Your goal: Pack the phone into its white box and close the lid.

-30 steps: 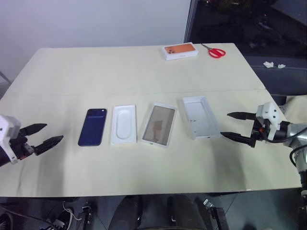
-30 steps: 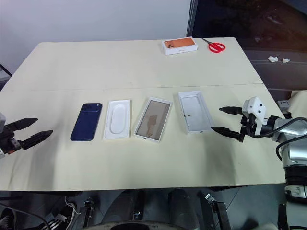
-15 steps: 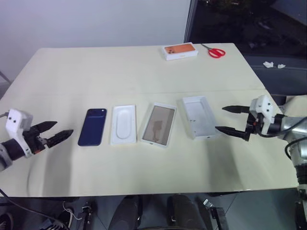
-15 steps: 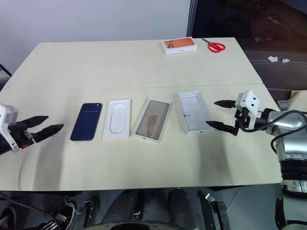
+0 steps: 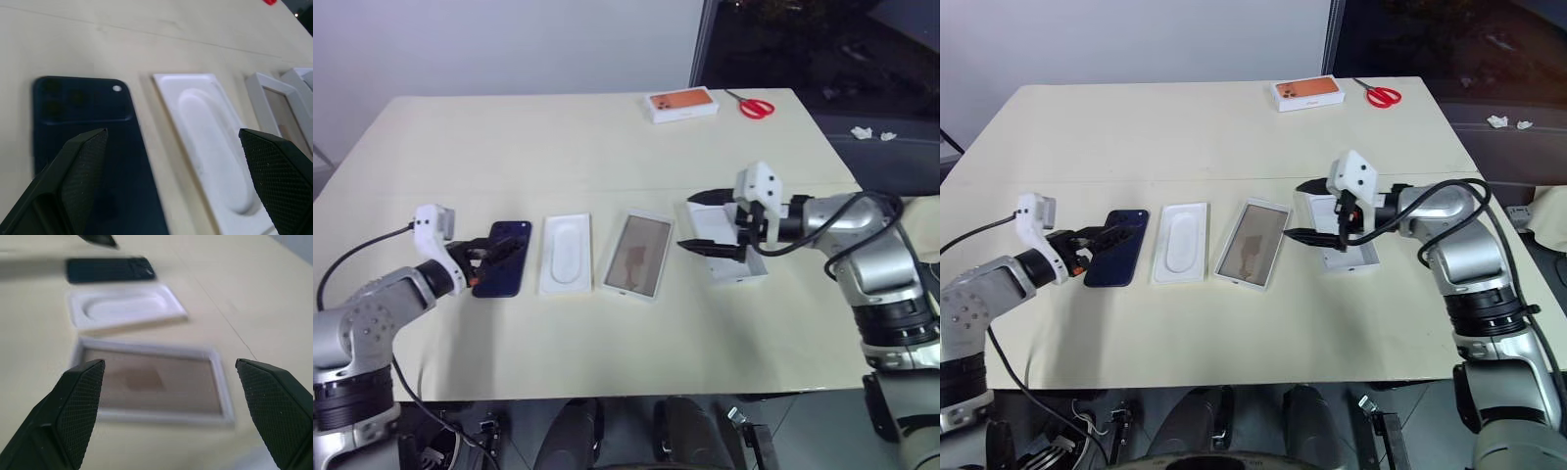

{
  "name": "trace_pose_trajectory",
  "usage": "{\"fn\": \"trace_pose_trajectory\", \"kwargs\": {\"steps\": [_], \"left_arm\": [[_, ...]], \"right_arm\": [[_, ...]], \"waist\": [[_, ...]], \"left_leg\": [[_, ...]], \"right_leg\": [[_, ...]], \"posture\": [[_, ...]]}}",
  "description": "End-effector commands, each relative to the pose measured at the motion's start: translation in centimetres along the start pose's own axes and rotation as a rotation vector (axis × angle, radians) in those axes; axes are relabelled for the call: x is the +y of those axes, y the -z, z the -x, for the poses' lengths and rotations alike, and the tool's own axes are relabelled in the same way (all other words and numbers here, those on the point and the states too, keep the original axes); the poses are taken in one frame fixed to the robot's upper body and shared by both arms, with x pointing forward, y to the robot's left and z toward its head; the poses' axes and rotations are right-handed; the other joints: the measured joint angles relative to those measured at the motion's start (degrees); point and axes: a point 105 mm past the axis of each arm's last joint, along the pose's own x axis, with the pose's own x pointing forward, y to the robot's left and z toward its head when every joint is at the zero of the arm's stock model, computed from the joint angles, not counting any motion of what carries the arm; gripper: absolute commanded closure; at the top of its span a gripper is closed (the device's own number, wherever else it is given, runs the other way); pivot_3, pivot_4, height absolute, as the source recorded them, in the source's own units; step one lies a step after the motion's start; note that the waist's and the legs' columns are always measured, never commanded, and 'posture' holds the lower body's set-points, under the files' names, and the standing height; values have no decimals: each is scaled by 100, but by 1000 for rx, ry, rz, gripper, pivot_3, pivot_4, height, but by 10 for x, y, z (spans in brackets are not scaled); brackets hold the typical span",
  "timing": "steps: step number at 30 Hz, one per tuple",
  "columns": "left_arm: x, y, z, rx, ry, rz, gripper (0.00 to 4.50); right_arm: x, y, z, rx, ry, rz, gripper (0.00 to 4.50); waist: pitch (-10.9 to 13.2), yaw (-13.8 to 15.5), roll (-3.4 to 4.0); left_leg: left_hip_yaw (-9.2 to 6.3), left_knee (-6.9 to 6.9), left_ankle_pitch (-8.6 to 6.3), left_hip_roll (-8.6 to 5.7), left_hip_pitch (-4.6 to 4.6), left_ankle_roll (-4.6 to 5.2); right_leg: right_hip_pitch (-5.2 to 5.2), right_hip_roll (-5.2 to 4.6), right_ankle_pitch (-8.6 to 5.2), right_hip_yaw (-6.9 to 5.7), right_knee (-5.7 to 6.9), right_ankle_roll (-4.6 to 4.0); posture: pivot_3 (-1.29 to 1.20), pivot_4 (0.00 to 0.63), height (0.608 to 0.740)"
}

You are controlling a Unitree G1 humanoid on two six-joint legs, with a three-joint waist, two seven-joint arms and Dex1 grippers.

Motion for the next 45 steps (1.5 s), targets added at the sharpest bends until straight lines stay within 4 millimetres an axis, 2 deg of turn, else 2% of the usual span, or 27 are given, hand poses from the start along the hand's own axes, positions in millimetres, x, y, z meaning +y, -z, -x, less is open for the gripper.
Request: {"fn": "trace_pose_trajectory", "kwargs": {"steps": [1, 5, 9, 14, 24, 30, 33, 38, 45], "left_arm": [[-17, -1, -12, -21, 21, 25, 0], [-26, 14, -20, 52, 24, 39, 0], [-20, 23, -23, 84, 6, 92, 0], [-35, 39, -32, 146, 83, 196, 0], [-33, 37, -43, 140, 111, 365, 0], [-39, 46, -49, 136, 158, 466, 0], [-37, 48, -48, 134, 153, 480, 898], [-31, 53, -44, 141, 135, 492, 3410], [-27, 60, -43, 147, 120, 519, 3410]], "right_arm": [[2, -15, -11, -40, -8, 57, 29], [4, -16, -14, -54, -17, 64, 29], [3, -15, -14, -57, -9, 65, 29], [1, -15, -12, -52, 0, 65, 29], [2, -16, -9, -52, 16, 71, 29], [4, -22, -8, -84, 22, 78, 29], [3, -22, -8, -87, 25, 79, 0], [3, -22, -8, -86, 26, 80, 0], [3, -23, -8, -90, 29, 80, 0]], "waist": [[-1, -1, -2], [1, -5, -7], [0, -11, -6], [-1, 5, -6], [-2, 6, -6], [-3, 13, -5], [-4, 12, -6], [-4, -3, -6], [-5, -5, -3]], "left_leg": [[0, 1, 0, 0, 0, 0], [0, 1, 2, -2, -1, -2], [0, 0, 2, -2, 0, -4], [-1, 2, 3, -4, 2, -5], [-4, 4, 5, -7, 4, -7], [-6, 4, 6, -8, 4, -8], [-7, 4, 6, -8, 5, -8], [-7, 3, 6, -8, 4, -9], [-8, 1, 7, -8, 7, -10]], "right_leg": [[0, 0, 0, 0, 1, 0], [-2, 0, 0, 0, 2, 0], [-1, 1, 0, -1, 2, 0], [3, 0, 0, -2, 2, 0], [6, 0, 0, -5, 4, 0], [7, -1, 0, -6, 4, 0], [9, -1, 0, -6, 3, 0], [7, 0, 0, -5, 3, 0], [9, 0, 0, -5, 3, 0]], "posture": [[0, 150, 740], [0, 150, 740], [0, 150, 740], [0, 150, 740], [0, 150, 740], [0, 150, 740], [0, 150, 740], [0, 150, 740], [0, 150, 740]]}}
